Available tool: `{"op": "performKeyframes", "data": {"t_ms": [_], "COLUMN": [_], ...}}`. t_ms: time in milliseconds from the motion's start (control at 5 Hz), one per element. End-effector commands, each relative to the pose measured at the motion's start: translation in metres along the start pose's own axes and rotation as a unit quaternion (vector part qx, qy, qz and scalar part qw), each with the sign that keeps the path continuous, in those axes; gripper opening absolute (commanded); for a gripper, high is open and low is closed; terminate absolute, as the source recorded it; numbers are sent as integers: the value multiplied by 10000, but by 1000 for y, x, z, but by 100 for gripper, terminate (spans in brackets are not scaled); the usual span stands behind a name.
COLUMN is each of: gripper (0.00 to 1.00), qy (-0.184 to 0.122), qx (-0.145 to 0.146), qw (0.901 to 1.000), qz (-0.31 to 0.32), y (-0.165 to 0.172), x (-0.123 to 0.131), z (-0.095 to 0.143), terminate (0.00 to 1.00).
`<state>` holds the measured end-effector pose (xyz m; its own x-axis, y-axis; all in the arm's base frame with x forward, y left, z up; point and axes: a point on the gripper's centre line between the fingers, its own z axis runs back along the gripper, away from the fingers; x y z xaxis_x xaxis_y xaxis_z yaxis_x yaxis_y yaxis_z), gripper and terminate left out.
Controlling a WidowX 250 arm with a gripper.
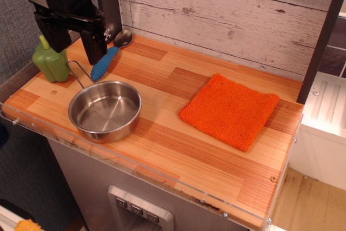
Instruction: Slide the orange rag closer to the blue spoon.
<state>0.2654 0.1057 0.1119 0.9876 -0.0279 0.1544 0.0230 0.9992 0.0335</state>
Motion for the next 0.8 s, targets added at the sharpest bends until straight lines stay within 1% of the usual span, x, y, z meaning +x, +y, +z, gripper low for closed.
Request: {"op": "performKeyframes", "data": {"t_ms": [0,200,400,600], "gripper": [100,100,100,100], "qy": [0,-88,-204,-185], "qx": [0,-188,-228,-84], "qw": [10000,9995,9984,9978], "qz": [0,-219,-472,-628], "y": [0,-12,-34,-70], "x": [0,6,17,30], "z": [0,0,0,-3], "terminate": [0,0,0,0]}}
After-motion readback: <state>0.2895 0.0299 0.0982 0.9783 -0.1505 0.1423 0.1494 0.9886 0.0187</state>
